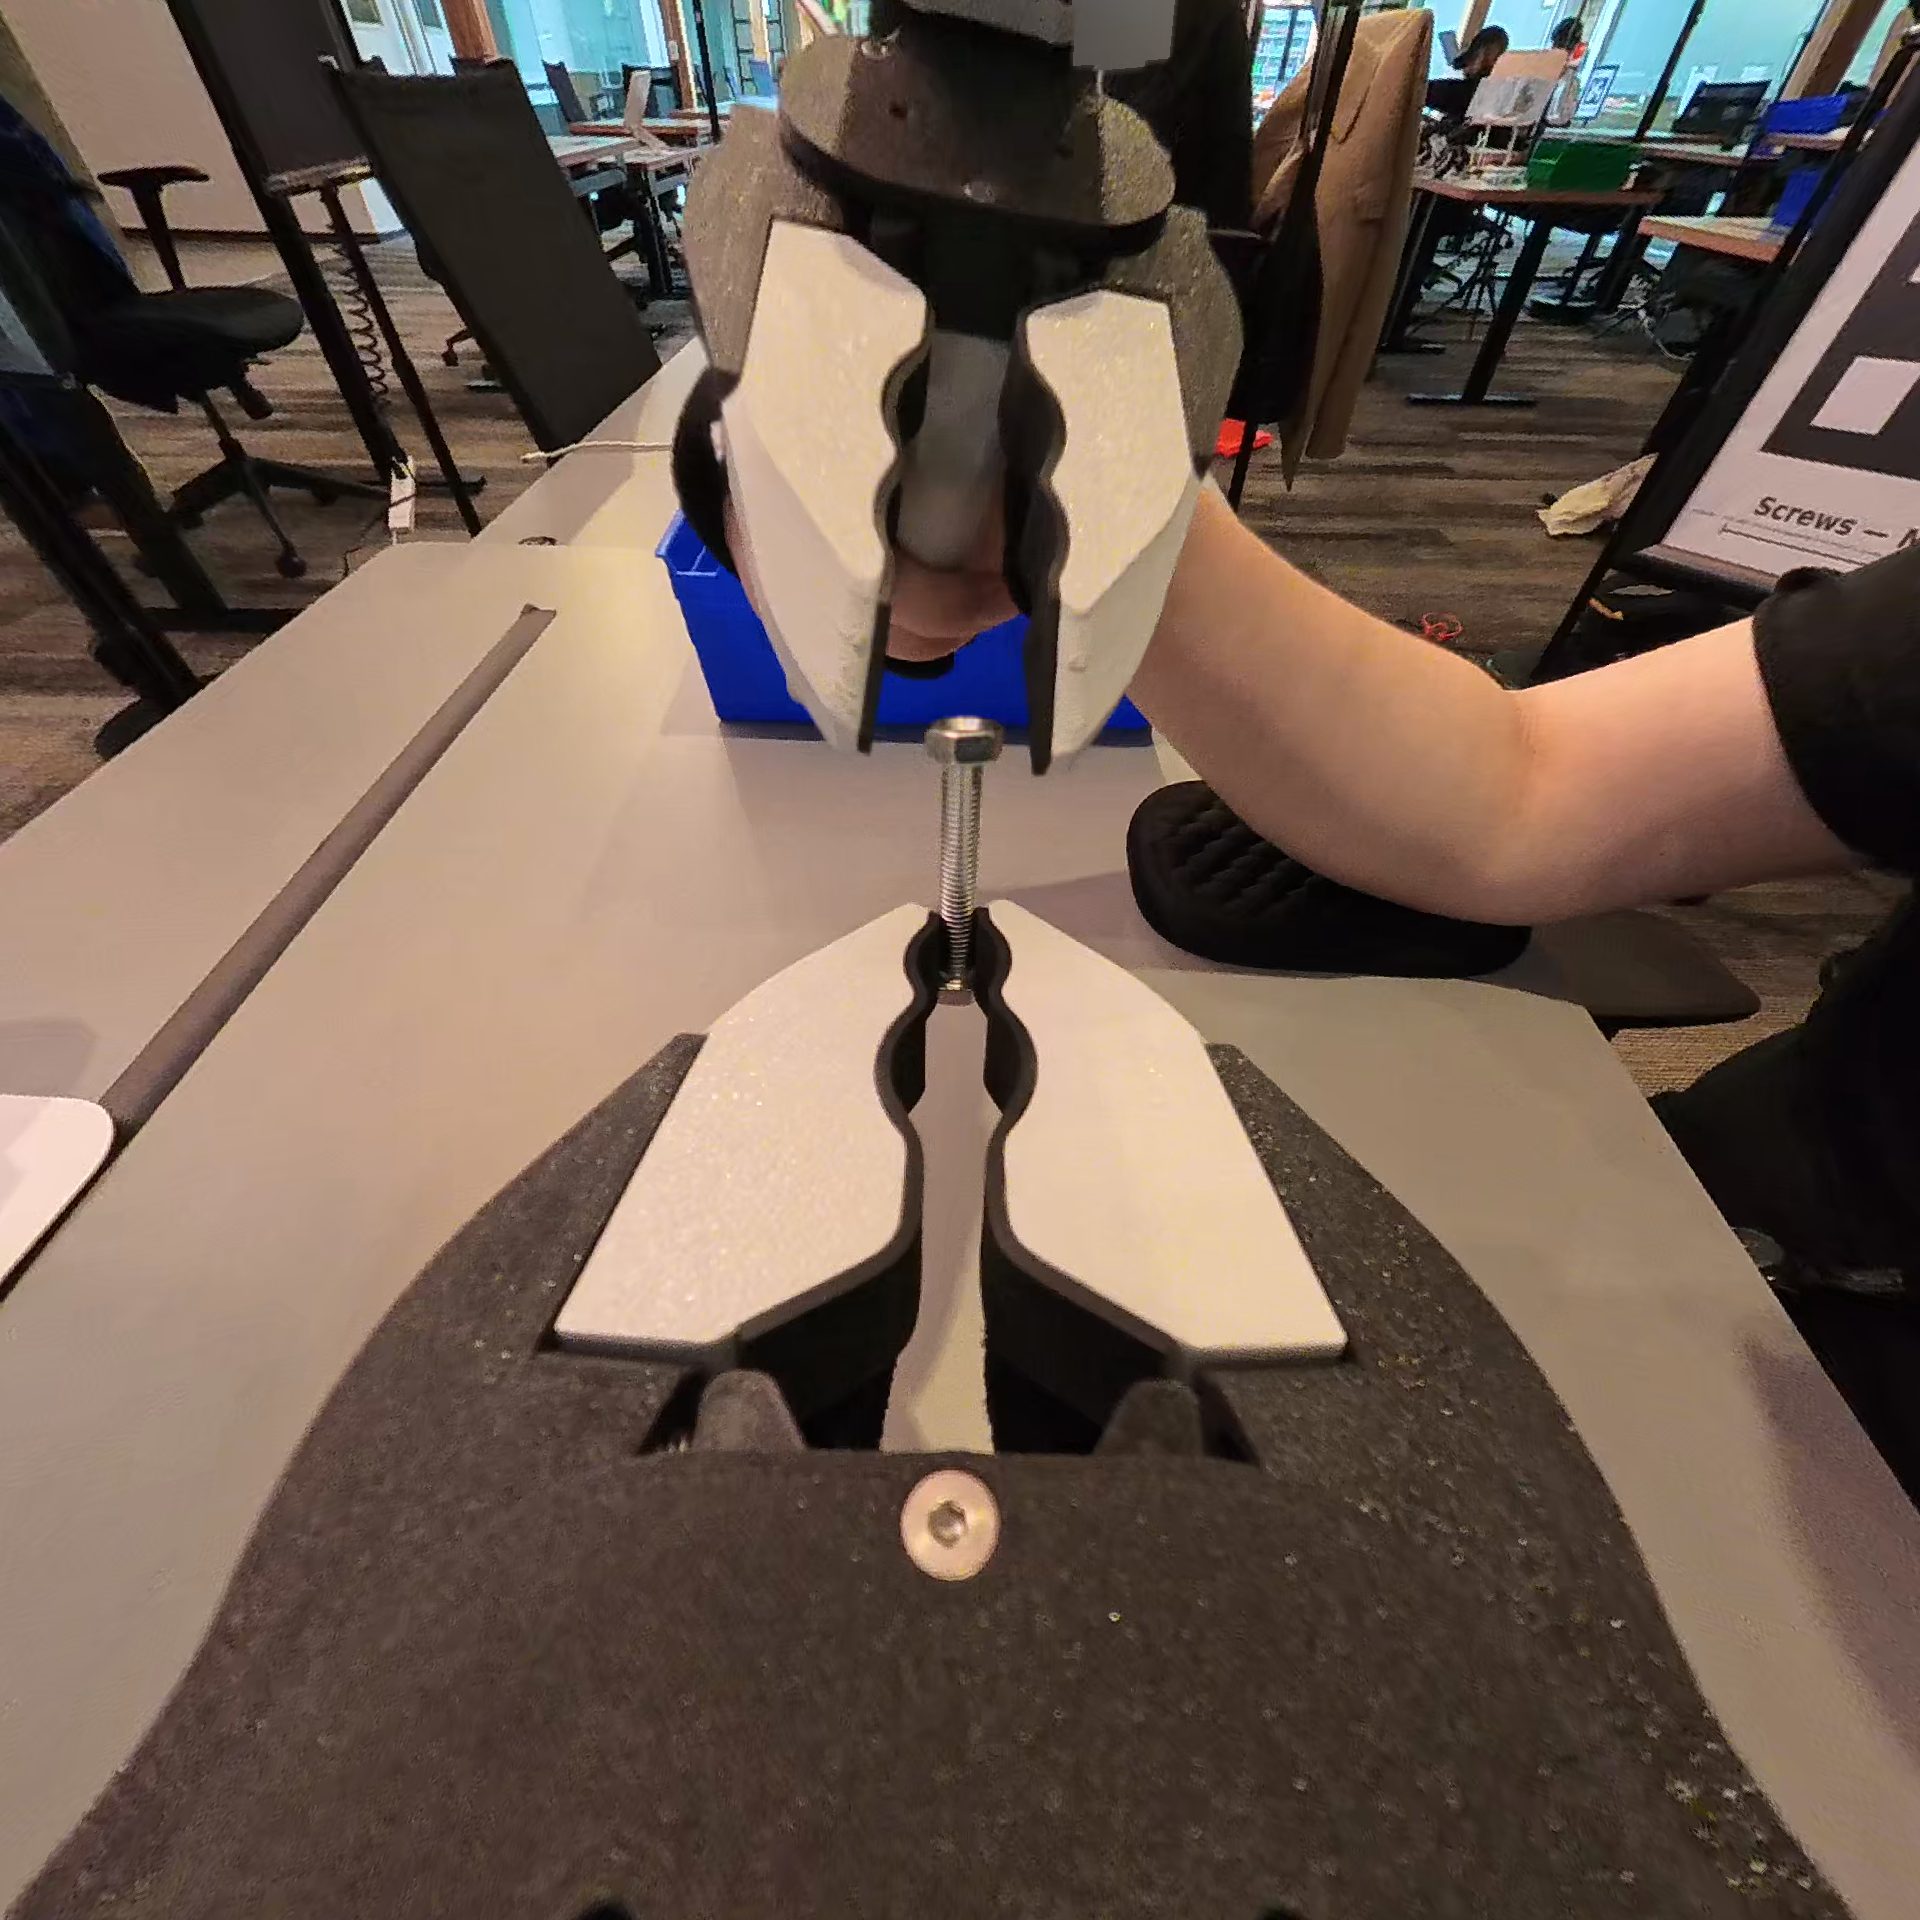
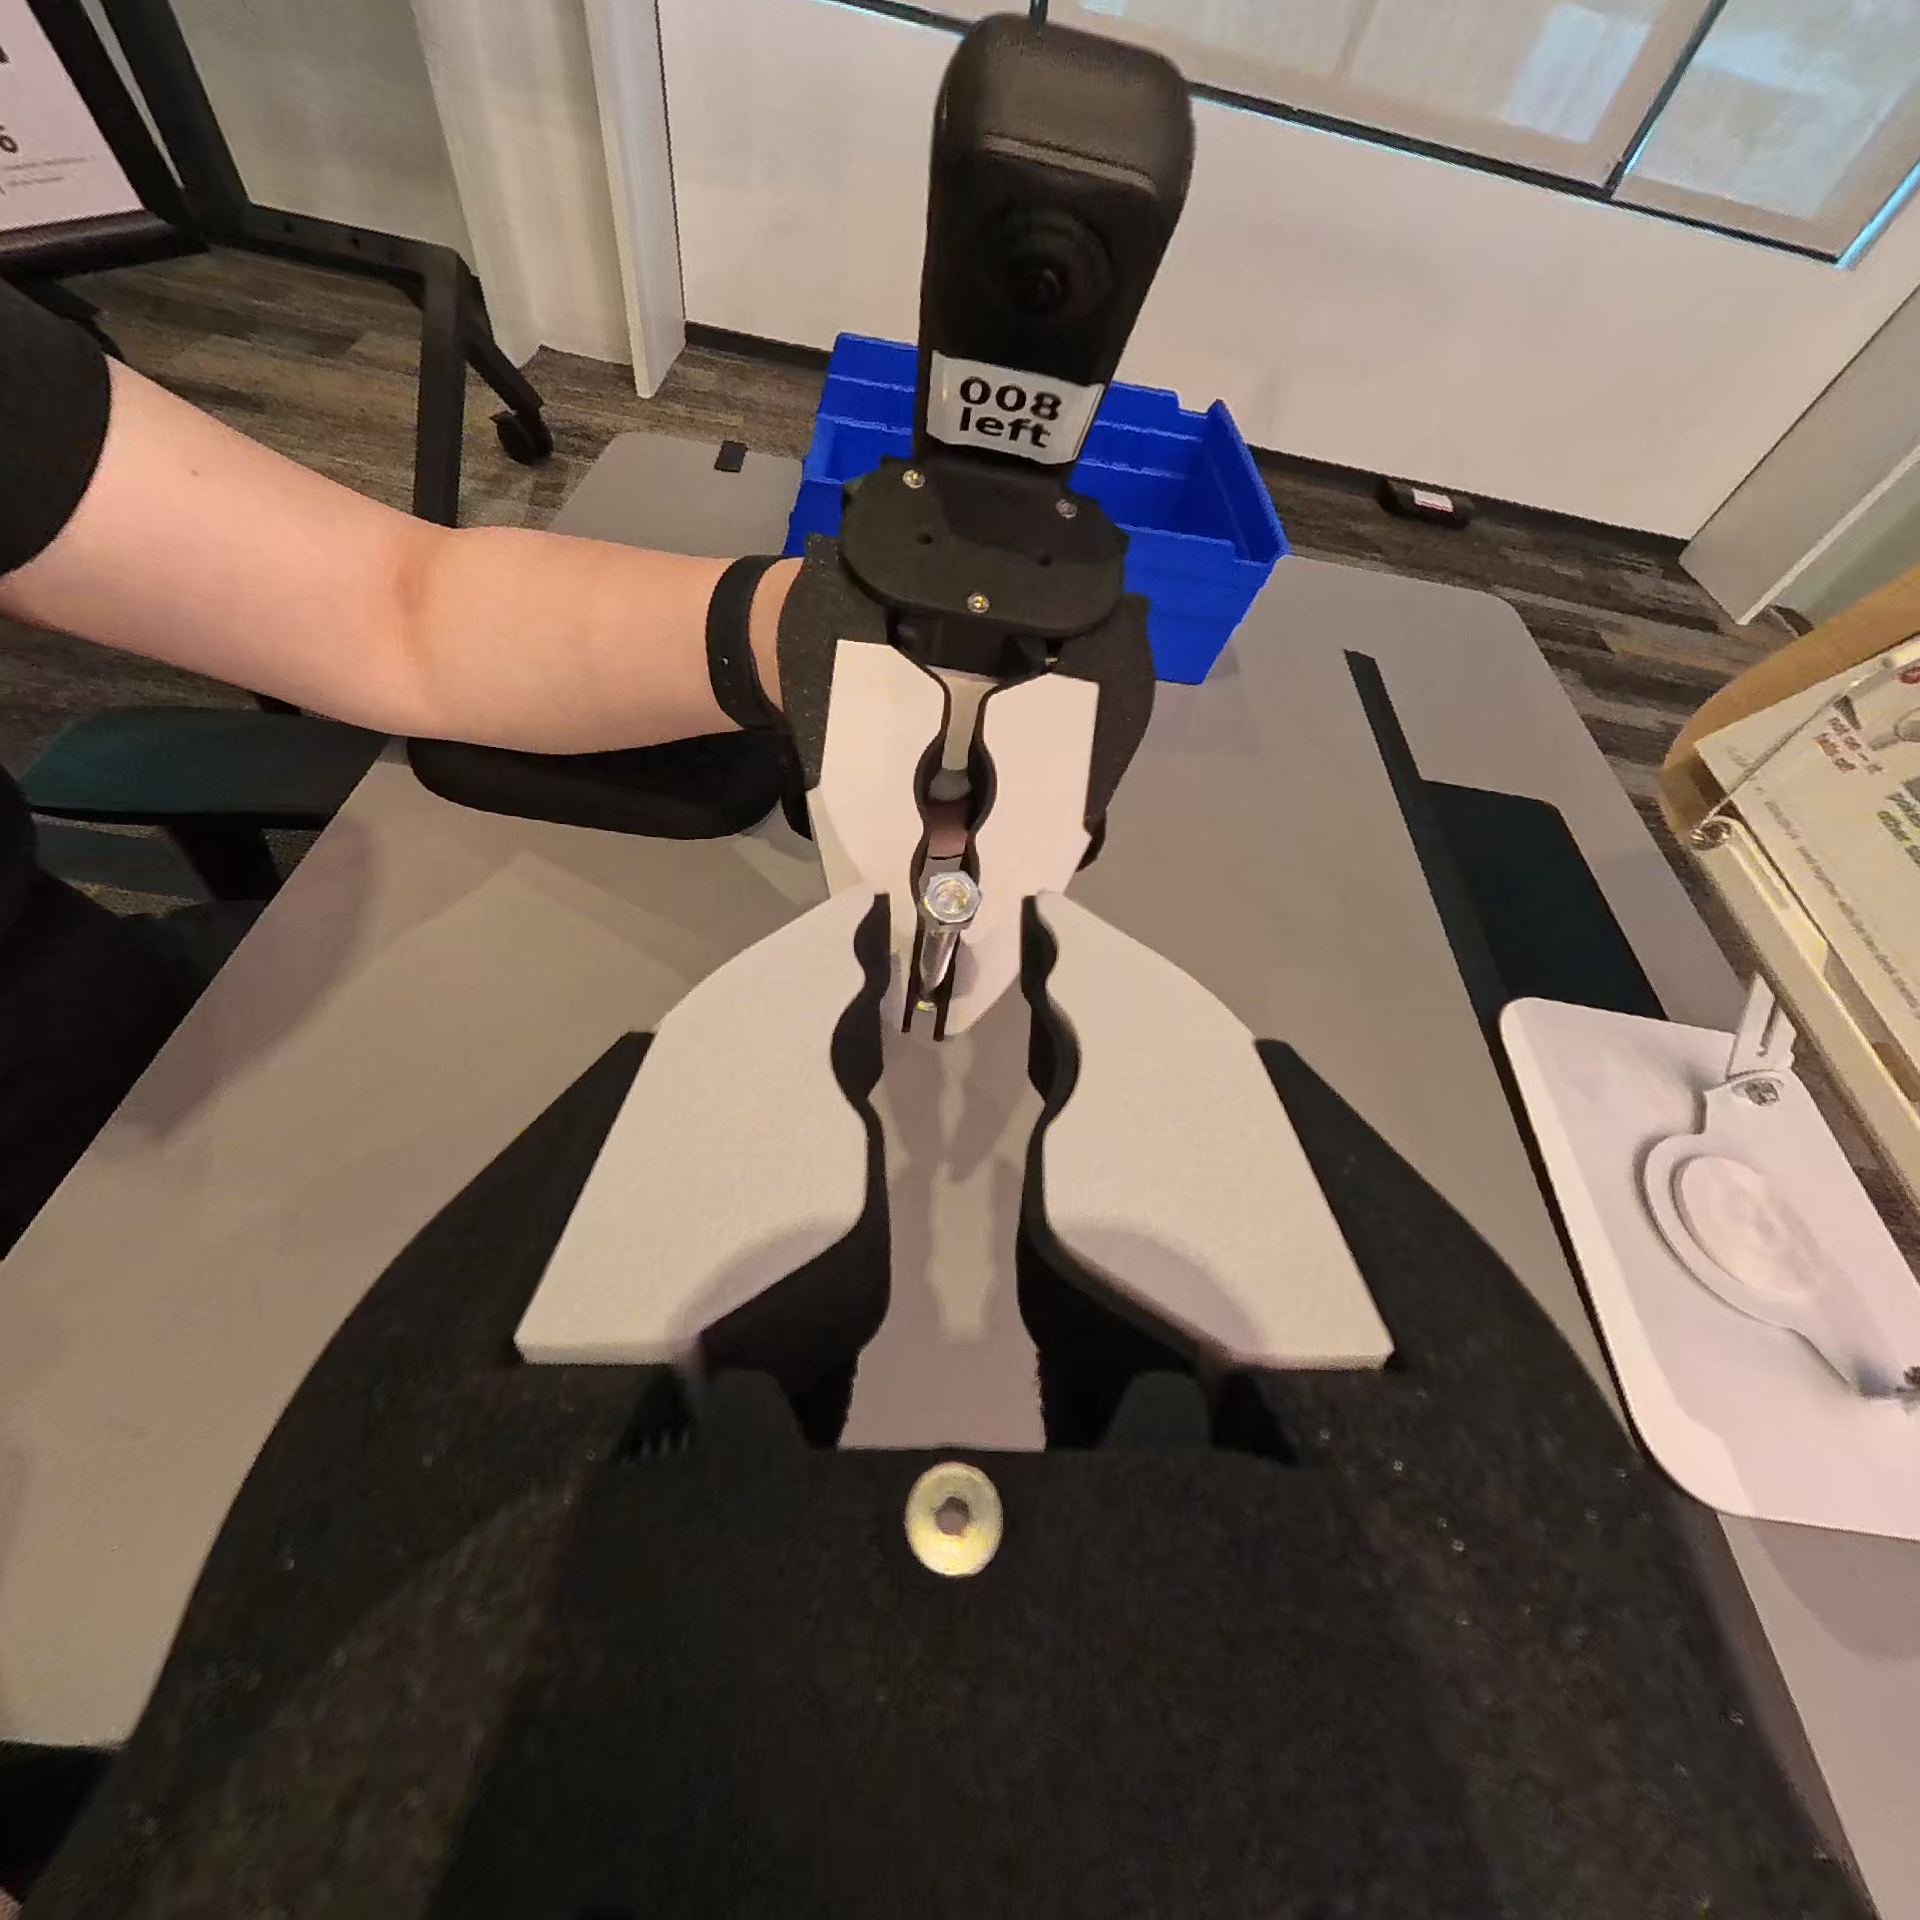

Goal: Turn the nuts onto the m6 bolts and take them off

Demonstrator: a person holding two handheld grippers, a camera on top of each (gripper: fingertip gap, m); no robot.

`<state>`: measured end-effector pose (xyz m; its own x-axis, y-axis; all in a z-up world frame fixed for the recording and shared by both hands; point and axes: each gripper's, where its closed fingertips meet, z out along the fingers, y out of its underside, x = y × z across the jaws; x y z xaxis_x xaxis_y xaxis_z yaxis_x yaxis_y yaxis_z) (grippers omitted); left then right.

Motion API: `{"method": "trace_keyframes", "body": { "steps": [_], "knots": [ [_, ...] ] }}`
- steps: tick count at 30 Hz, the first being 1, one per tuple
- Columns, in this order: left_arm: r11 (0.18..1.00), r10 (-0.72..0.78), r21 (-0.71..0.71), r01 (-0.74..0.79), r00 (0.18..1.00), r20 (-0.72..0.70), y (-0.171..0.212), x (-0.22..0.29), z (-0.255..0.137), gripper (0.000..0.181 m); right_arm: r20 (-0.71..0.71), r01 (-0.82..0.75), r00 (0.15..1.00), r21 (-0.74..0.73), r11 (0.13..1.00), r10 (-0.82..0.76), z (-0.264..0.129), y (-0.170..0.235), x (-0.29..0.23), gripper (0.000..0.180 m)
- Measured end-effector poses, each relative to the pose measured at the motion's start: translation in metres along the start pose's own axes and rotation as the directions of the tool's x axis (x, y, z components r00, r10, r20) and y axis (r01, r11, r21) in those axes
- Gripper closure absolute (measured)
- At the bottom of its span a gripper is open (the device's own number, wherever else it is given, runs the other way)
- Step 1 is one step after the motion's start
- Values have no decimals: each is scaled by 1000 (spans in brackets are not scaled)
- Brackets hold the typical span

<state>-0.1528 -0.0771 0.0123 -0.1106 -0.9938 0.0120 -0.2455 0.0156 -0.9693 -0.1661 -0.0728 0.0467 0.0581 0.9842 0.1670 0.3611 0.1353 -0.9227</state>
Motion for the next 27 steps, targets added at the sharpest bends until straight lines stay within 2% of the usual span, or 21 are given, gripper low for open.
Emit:
{"method": "trace_keyframes", "body": {
  "steps": [11,16,27],
  "knots": [
    [1000,-4,7,4,1000,8,-3,0,-2,176,23,-37,999,22,999,37,2,-4,-1,160],
    [1000,-12,2,12,1000,21,-3,-3,-3,176,5,-47,999,11,999,47,3,-3,2,169],
    [998,4,-69,-3,1000,25,6,0,1,176,56,-82,995,-42,996,84,2,6,-5,170]
  ]
}}
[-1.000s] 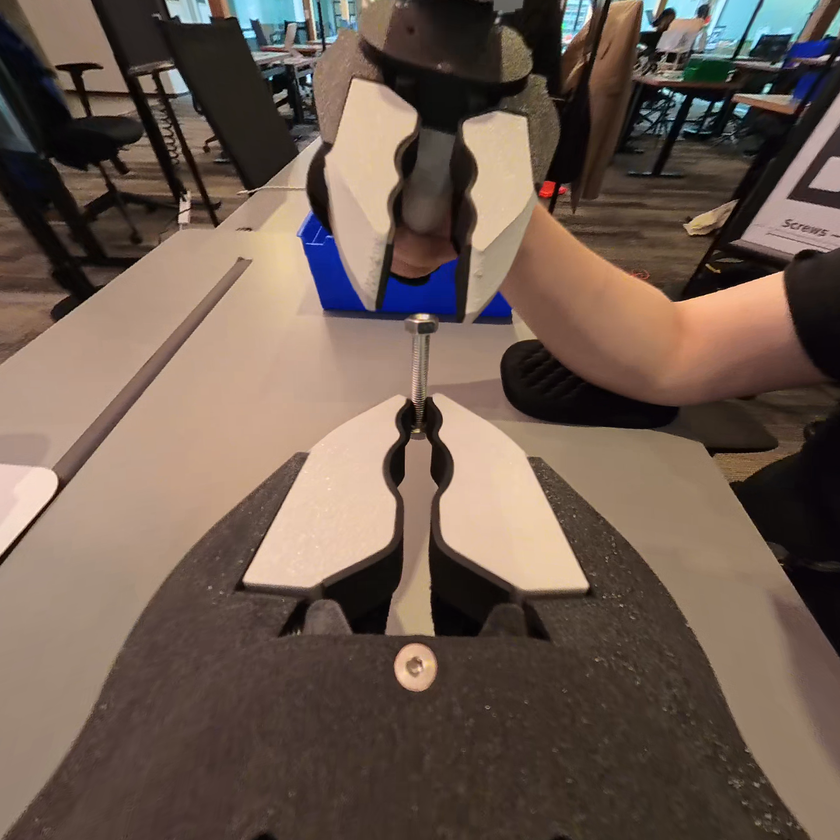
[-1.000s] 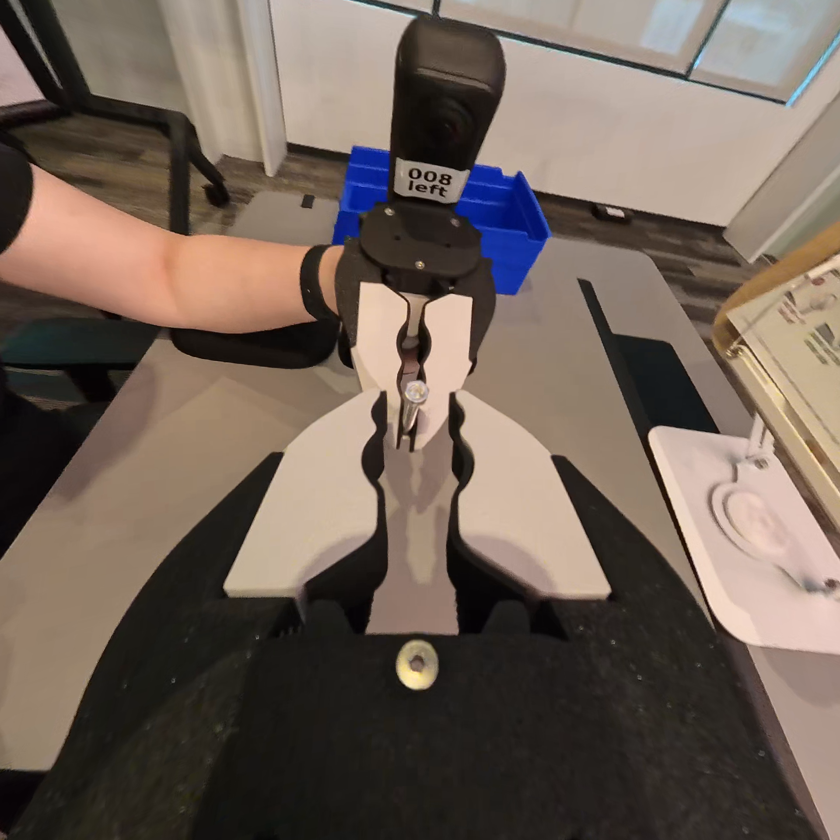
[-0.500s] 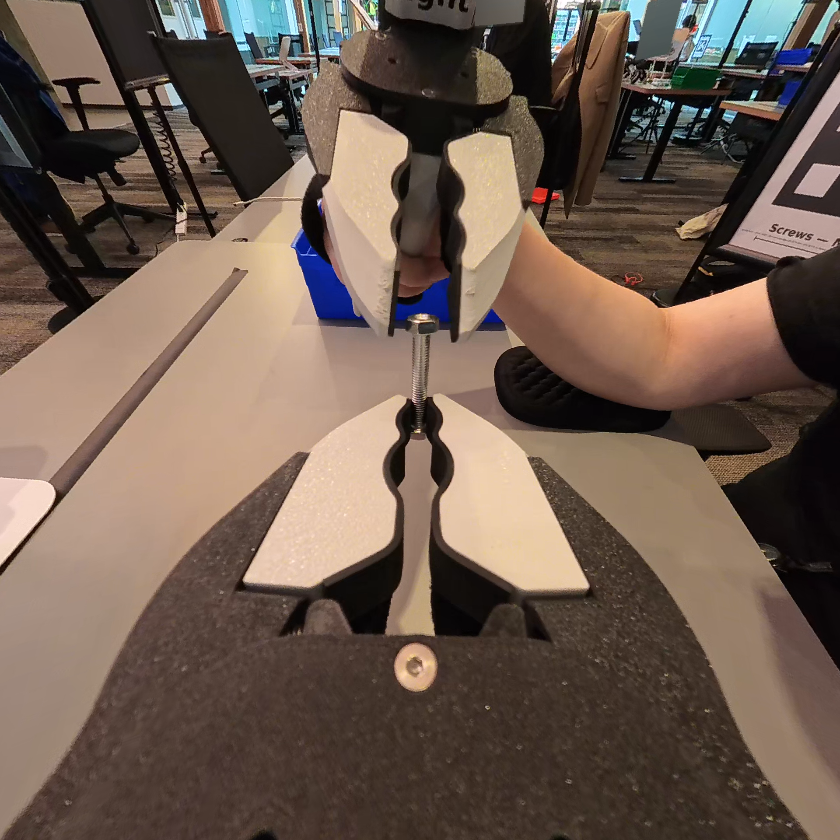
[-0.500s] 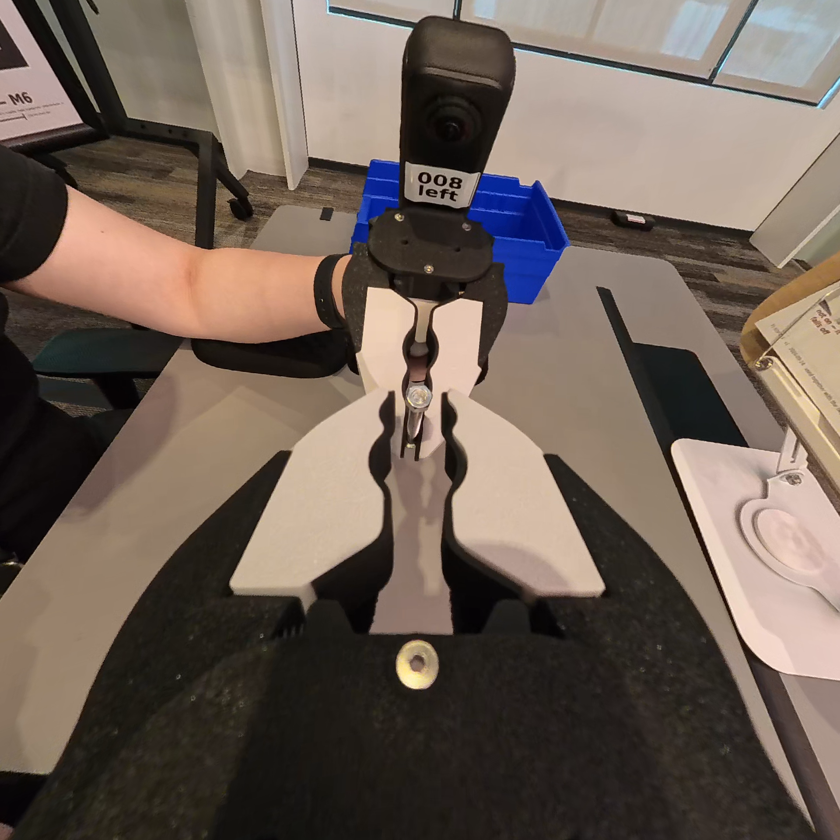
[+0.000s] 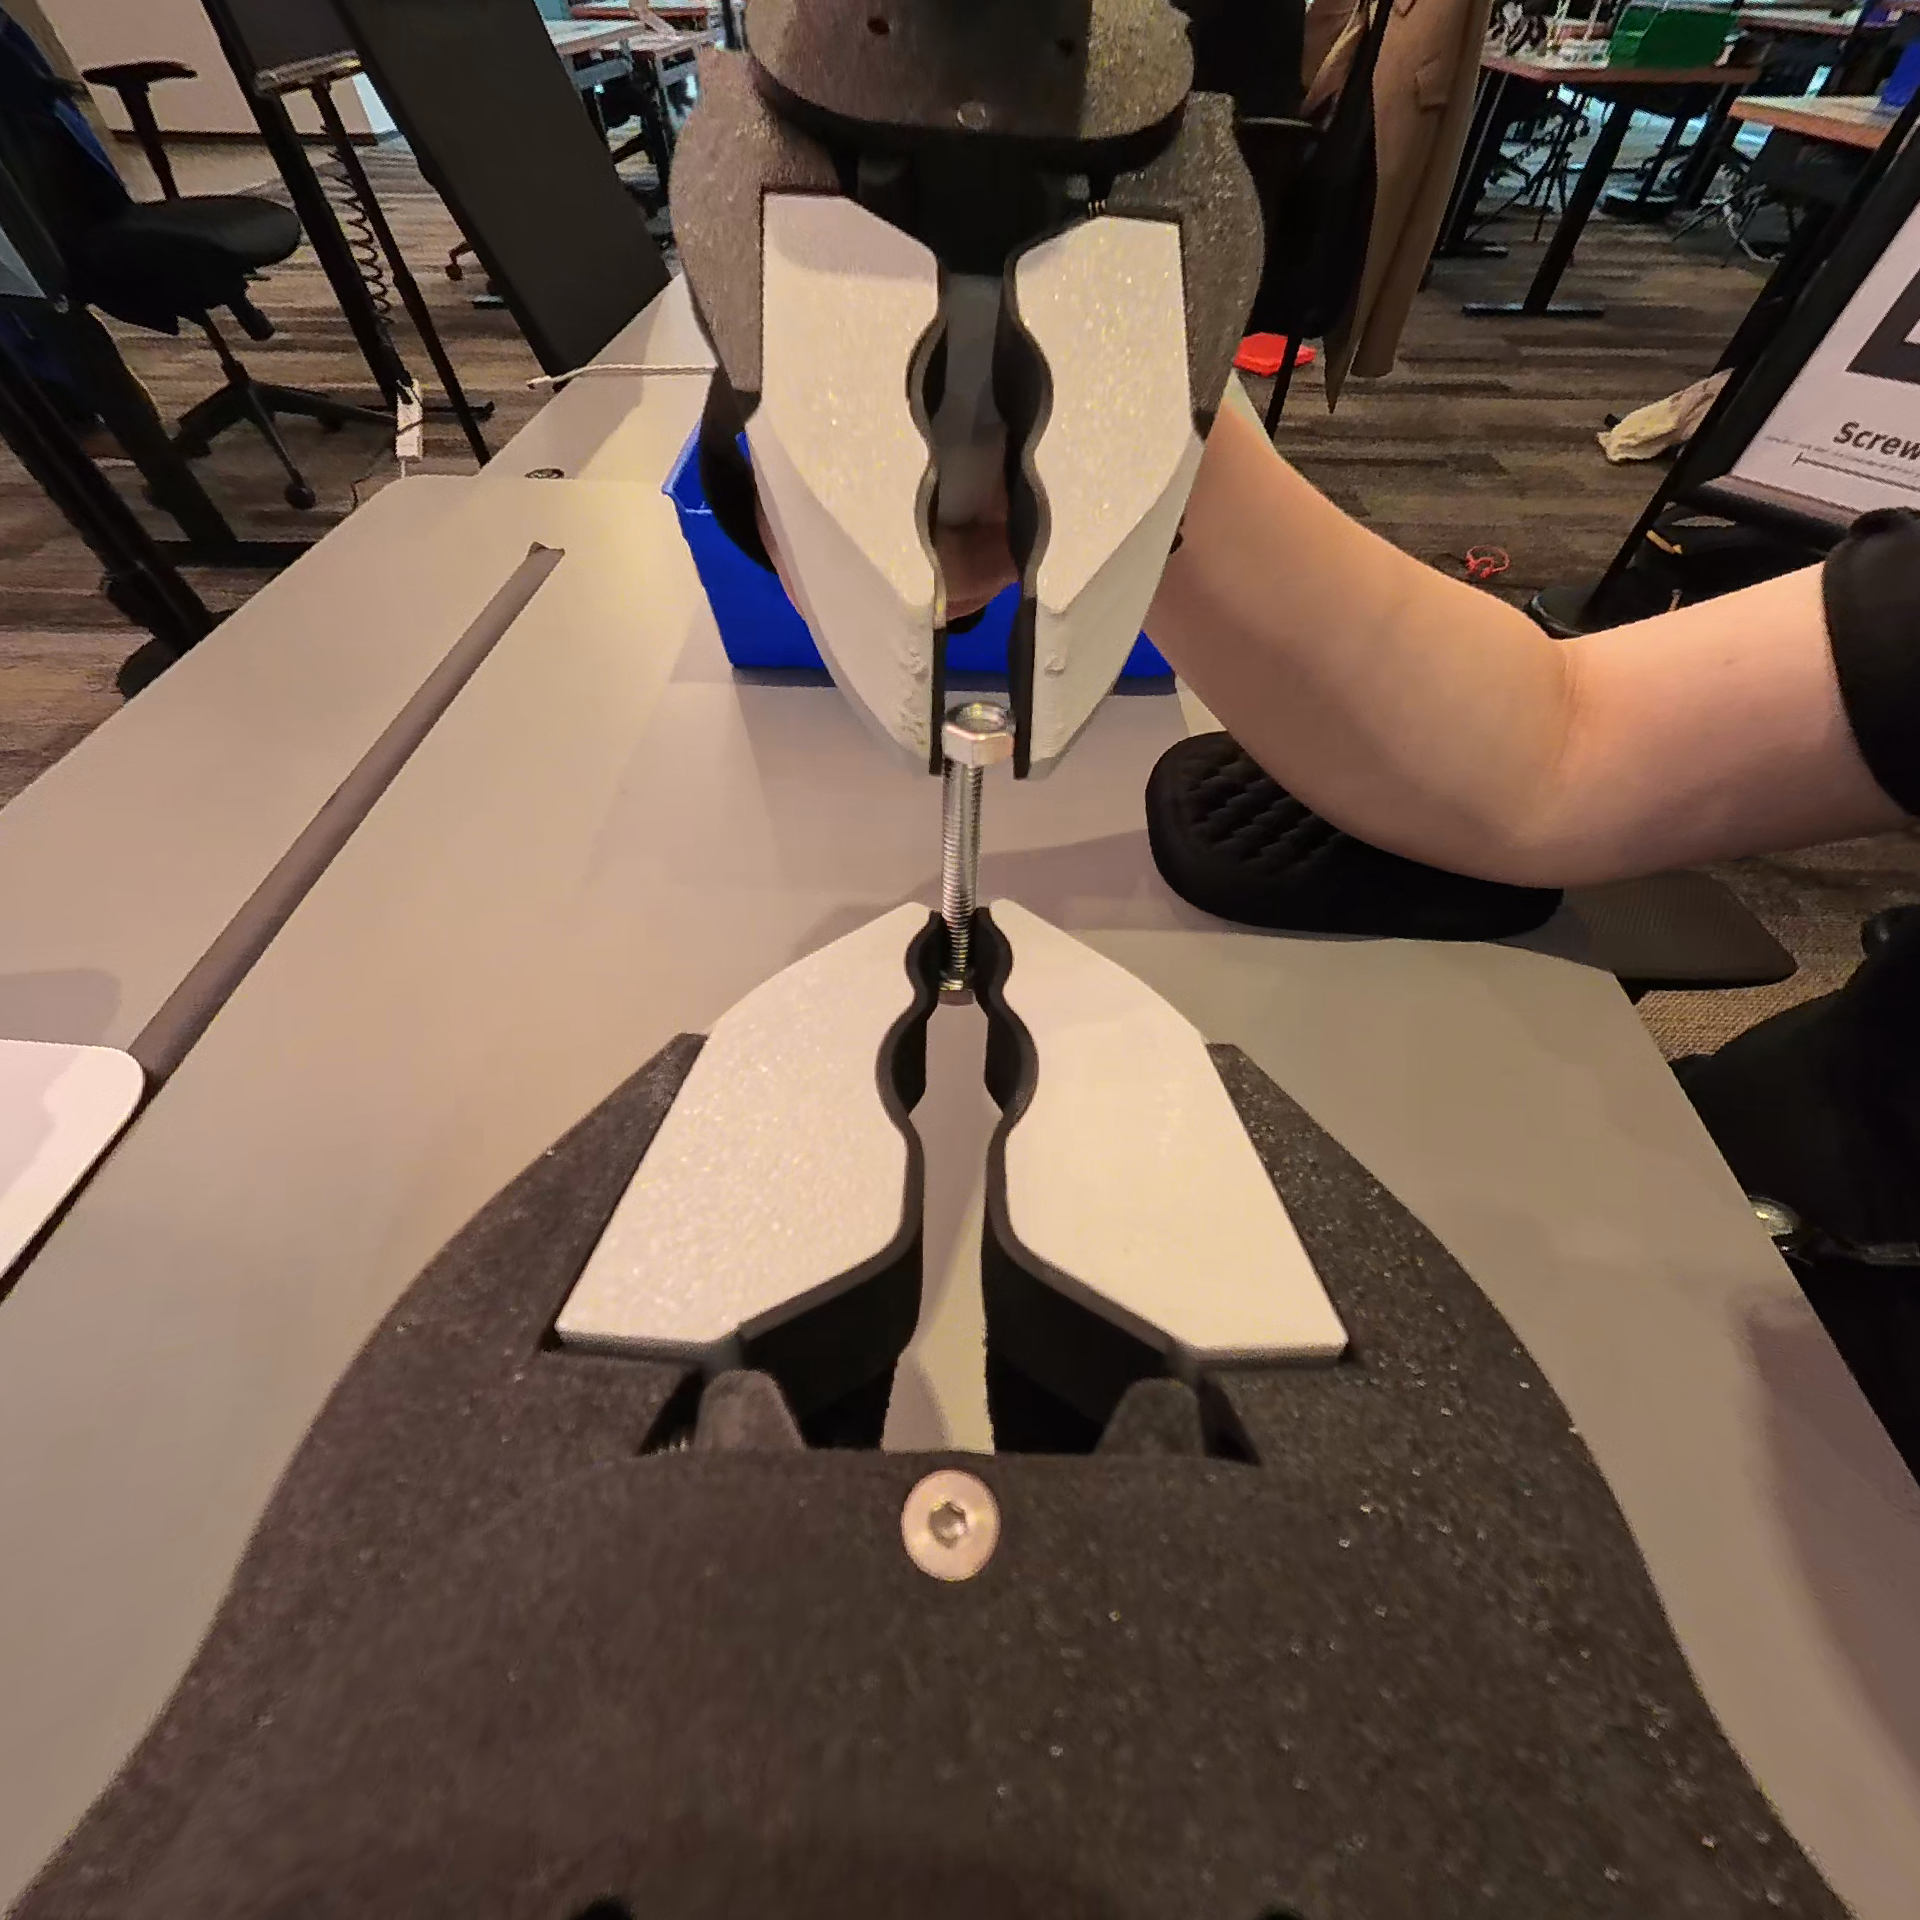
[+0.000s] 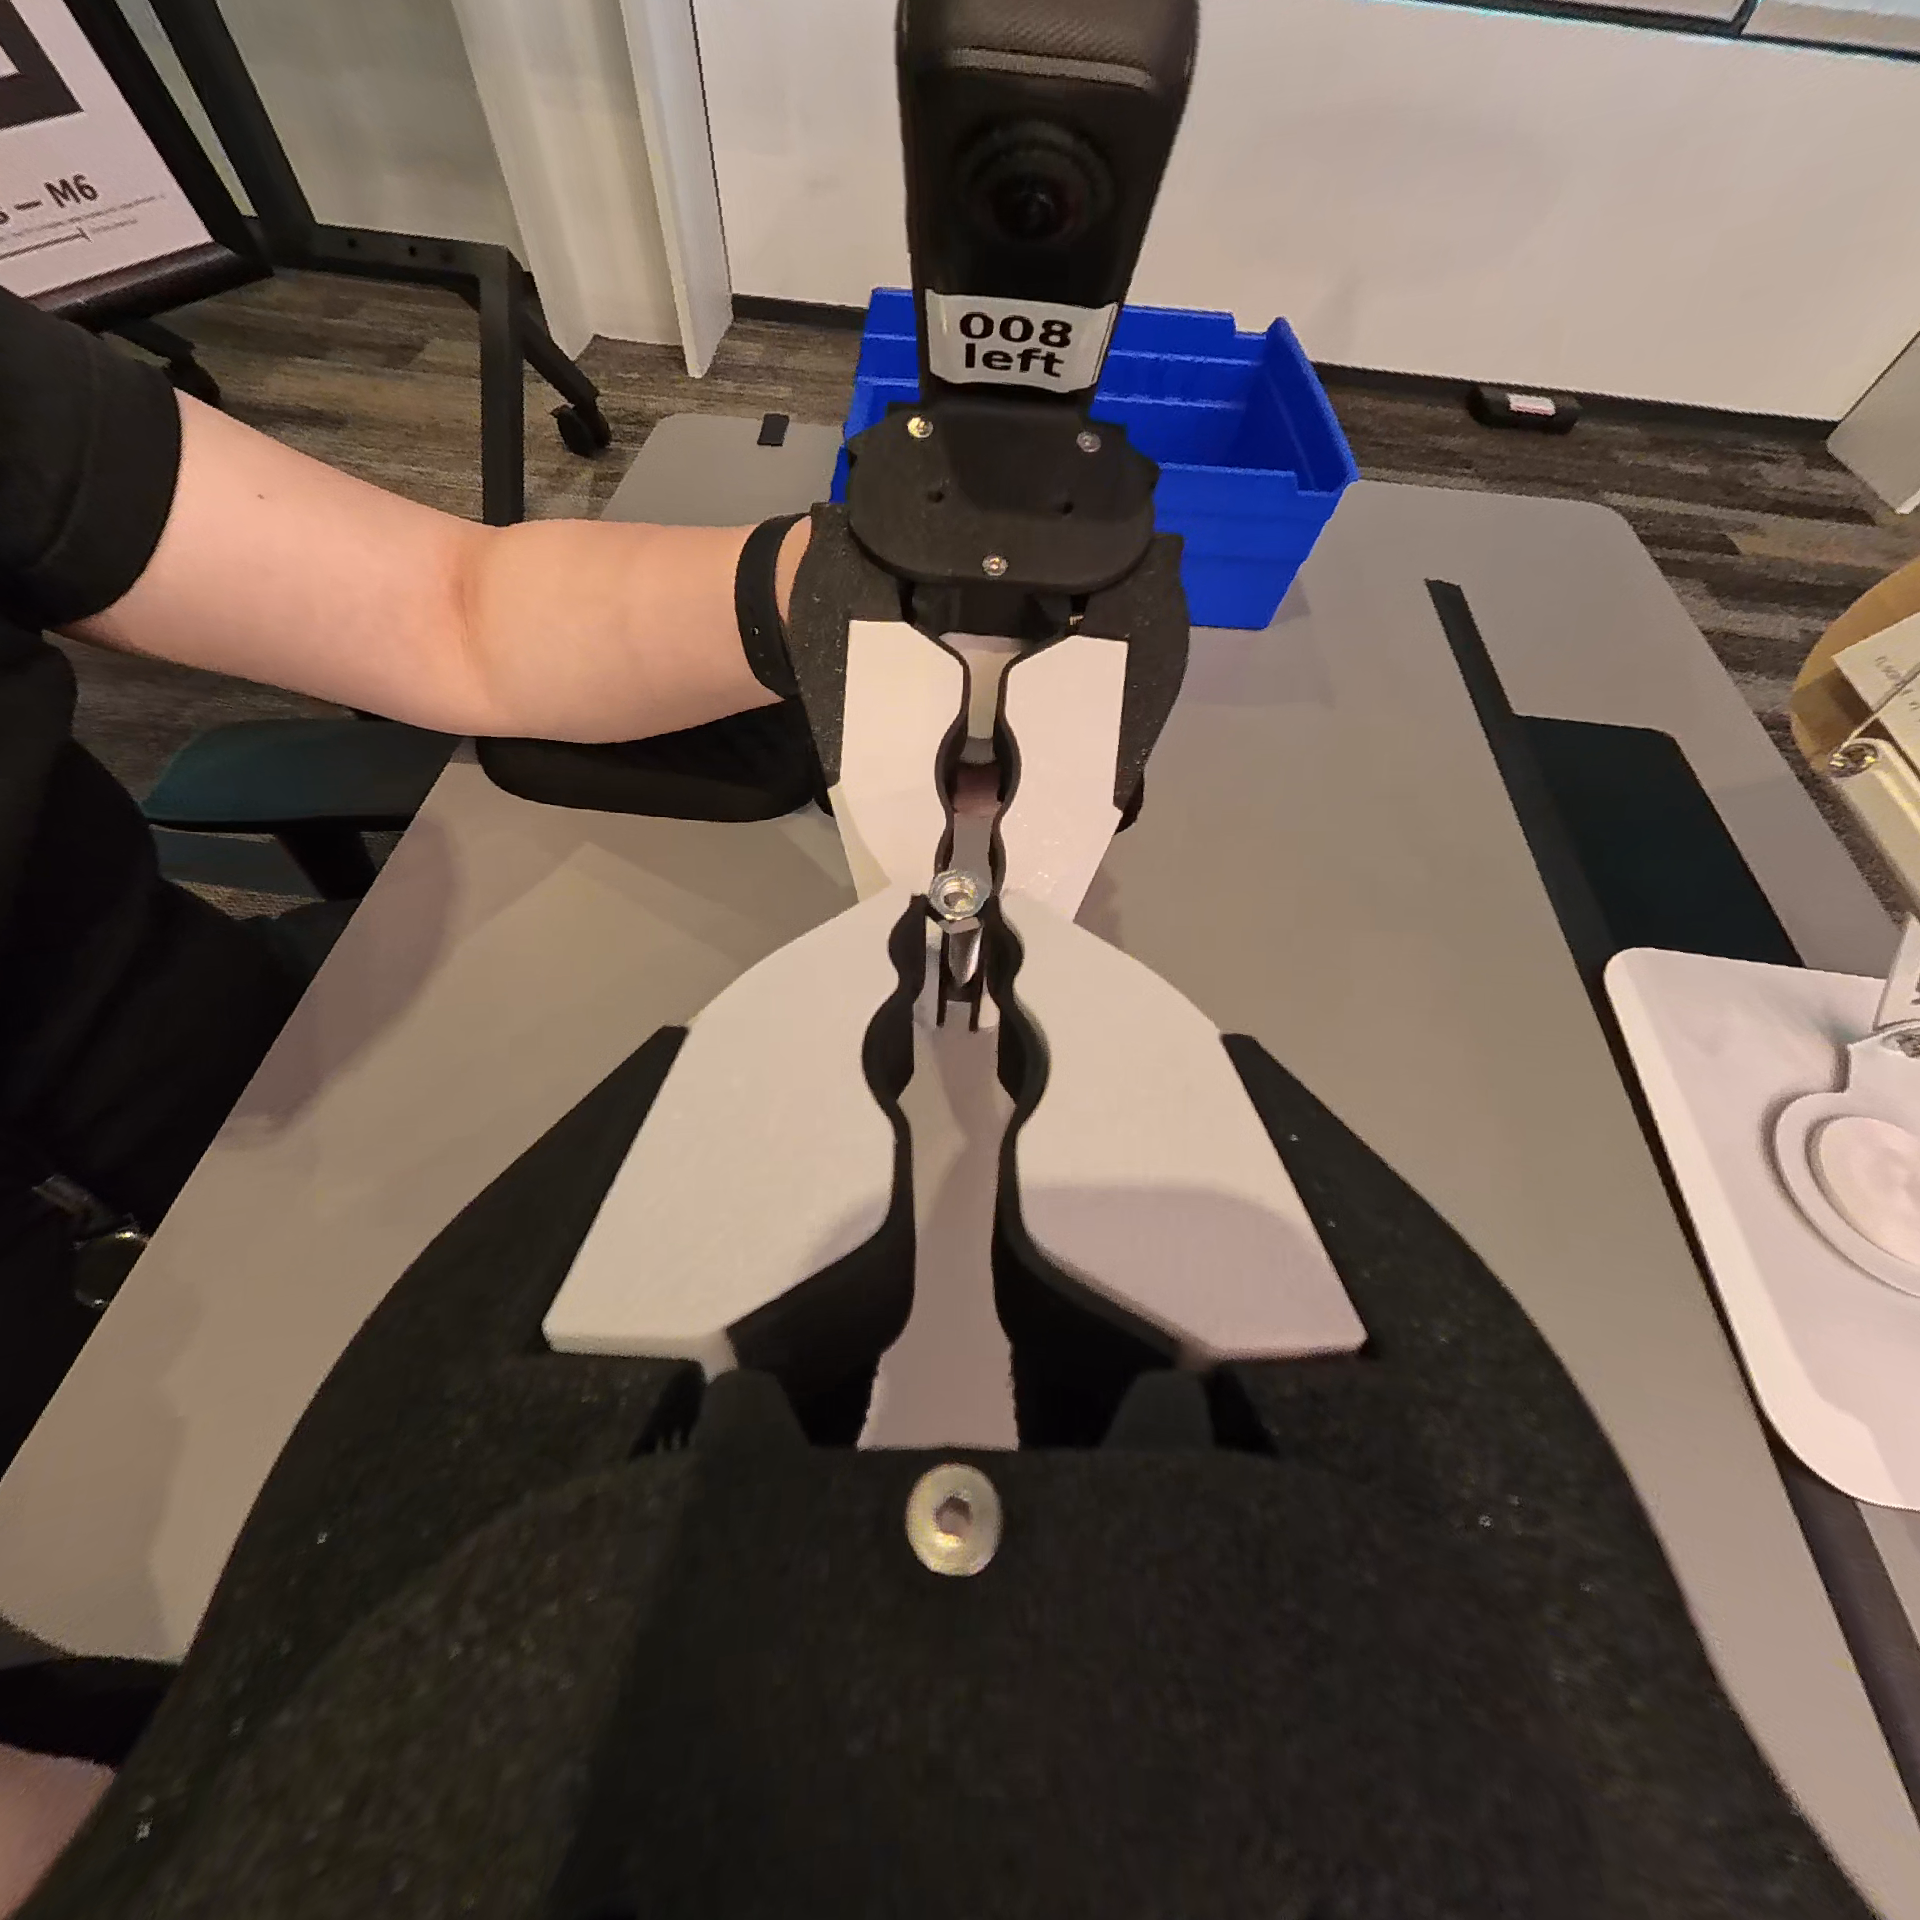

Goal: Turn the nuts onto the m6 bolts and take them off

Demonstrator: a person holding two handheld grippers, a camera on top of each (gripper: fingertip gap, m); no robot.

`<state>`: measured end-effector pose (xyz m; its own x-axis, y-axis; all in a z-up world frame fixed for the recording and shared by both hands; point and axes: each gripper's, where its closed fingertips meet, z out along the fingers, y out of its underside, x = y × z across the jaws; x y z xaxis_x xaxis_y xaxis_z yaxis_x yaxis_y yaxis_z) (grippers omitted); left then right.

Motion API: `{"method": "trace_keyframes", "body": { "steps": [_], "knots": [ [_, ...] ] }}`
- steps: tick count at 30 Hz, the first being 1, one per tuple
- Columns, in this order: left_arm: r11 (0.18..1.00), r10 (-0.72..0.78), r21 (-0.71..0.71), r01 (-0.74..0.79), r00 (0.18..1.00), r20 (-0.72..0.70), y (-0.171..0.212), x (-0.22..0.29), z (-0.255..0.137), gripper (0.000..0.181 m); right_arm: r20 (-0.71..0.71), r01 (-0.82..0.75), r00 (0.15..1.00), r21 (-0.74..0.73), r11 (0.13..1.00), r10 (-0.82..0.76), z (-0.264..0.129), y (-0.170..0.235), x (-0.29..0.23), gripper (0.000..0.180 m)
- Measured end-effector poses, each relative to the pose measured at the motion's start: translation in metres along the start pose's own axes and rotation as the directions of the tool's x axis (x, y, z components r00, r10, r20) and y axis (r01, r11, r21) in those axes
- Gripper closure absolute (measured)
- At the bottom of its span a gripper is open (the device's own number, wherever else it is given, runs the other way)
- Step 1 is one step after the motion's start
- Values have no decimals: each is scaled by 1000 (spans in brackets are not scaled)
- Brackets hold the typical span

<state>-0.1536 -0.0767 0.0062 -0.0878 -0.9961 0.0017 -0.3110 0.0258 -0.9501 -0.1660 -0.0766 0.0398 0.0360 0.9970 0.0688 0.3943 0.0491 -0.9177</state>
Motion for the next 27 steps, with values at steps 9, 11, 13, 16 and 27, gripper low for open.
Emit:
{"method": "trace_keyframes", "body": {
  "steps": [9,11,13,16,27],
  "knots": [
    [996,3,85,4,997,-80,-13,13,-2,176,71,19,997,95,995,-26,-4,-10,-9,170],
    [997,3,83,4,997,-79,-14,14,-2,176,72,15,997,91,996,-22,-3,-11,-9,170],
    [998,6,70,-1,998,-70,-12,13,-2,176,63,24,998,80,997,-29,-2,-10,-9,170],
    [998,2,64,2,998,-63,-12,12,-2,176,52,22,998,71,997,-26,-3,-9,-7,170],
    [992,18,-124,-17,1000,5,17,2,8,176,-10,45,999,-91,995,-46,-6,12,-4,170]
  ]
}}
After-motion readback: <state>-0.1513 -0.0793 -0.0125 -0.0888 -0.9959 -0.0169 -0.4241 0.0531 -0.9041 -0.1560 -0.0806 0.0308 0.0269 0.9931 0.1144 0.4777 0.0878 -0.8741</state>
